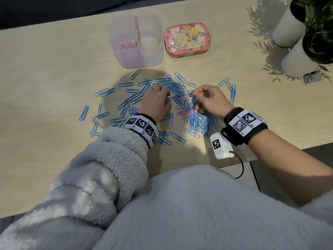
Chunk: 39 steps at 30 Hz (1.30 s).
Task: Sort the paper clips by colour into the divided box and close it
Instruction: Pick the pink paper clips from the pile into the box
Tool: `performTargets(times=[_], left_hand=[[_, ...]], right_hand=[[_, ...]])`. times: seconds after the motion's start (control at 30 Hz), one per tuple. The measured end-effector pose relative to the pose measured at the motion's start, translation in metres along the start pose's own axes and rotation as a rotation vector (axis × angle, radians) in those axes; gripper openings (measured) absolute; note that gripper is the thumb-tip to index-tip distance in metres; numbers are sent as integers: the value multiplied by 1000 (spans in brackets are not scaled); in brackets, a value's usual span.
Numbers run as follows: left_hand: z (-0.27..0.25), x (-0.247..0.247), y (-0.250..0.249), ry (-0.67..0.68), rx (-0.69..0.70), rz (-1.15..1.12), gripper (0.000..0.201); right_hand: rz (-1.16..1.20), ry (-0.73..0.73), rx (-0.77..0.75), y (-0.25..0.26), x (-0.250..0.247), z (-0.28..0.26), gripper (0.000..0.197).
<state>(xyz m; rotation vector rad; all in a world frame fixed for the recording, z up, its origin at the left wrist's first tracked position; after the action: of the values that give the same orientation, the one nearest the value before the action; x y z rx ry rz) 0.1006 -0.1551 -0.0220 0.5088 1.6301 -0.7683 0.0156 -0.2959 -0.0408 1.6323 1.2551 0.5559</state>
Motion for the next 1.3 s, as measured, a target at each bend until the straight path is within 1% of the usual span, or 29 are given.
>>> performTargets(times=[0.07, 0.13, 0.2, 0.27, 0.33, 0.4, 0.47, 0.53, 0.6, 0.63, 0.67, 0.73, 0.8, 0.87, 0.93, 0.97, 1.0, 1.07, 1.1, 1.13, 1.17, 1.2, 1.23, 1.27, 1.3], left_hand=[[4, 2, -8, 33, 53, 56, 20], [6, 4, -11, 65, 91, 118, 20], [6, 6, -10, 82, 106, 154, 19], [5, 7, -7, 104, 116, 189, 21], [0, 9, -5, 128, 141, 232, 26], [-4, 9, -2, 130, 157, 259, 28], [-6, 9, 4, 126, 140, 246, 27], [-6, 3, 11, 96, 82, 112, 24], [-4, -6, 21, 51, -27, -160, 20], [-3, -9, 25, 33, -79, -295, 18], [-2, -12, 29, 20, -122, -404, 17], [2, -13, 32, 37, -181, -522, 17], [6, -7, 31, 121, -235, -616, 19], [12, 2, 28, 215, -324, -755, 22], [14, 10, 24, 272, -427, -895, 25], [15, 12, 21, 285, -444, -925, 24], [17, 14, 17, 288, -423, -898, 24], [20, 14, 12, 260, -330, -662, 22], [22, 13, 10, 236, -298, -524, 18], [22, 13, 9, 217, -276, -426, 15], [22, 15, 8, 213, -252, -367, 15], [21, 16, 5, 213, -225, -328, 17], [20, 16, 4, 215, -204, -306, 19], [18, 16, 4, 213, -188, -302, 20], [16, 15, 6, 208, -183, -303, 19]], right_hand=[[-172, 80, -97, 8, 13, -4, 18], [-389, 196, -210, 14, 31, -10, 11], [-574, 260, -283, 15, 45, -13, 17], [-700, 280, -336, 15, 54, -13, 20], [-762, 275, -355, 15, 59, -13, 16], [-795, 262, -343, 16, 61, -12, 12], [-836, 263, -321, 14, 64, -12, 10], [-884, 281, -318, 9, 69, -15, 11], [-965, 297, -340, 4, 75, -18, 14], [-960, 300, -350, 2, 75, -20, 13], [-883, 291, -347, 3, 72, -22, 10], [-601, 240, -308, 5, 56, -20, 7], [-357, 150, -261, 8, 34, -14, 9], [-152, 88, -161, 6, 16, -7, 15], [69, 37, -6, 2, 3, -3, 23], [180, 14, 79, -1, -1, -1, 29], [291, -3, 156, -3, -3, 0, 31], [450, -19, 261, -4, -2, 3, 31], [432, -36, 256, -3, -2, 7, 33], [339, -44, 195, 2, 0, 12, 33], [162, -46, 90, 9, 2, 17, 29], [-41, -41, -36, 18, 6, 21, 21], [-239, -24, -123, 24, 13, 24, 11], [-411, 4, -160, 26, 19, 25, 3], [-570, 23, -174, 26, 24, 25, 9]])
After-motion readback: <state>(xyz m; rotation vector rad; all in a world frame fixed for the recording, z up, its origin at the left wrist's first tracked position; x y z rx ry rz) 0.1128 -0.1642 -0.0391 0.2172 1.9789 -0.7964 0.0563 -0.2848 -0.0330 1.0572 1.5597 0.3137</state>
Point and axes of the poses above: each hand's wrist, its own z-axis towards the middle knuckle, its own x-axis out of the palm, y = z × x, the point moved 8 cm from there along z, towards the middle knuckle, and after that the axes turned 8 degrees about z, right-handed, at the moved point
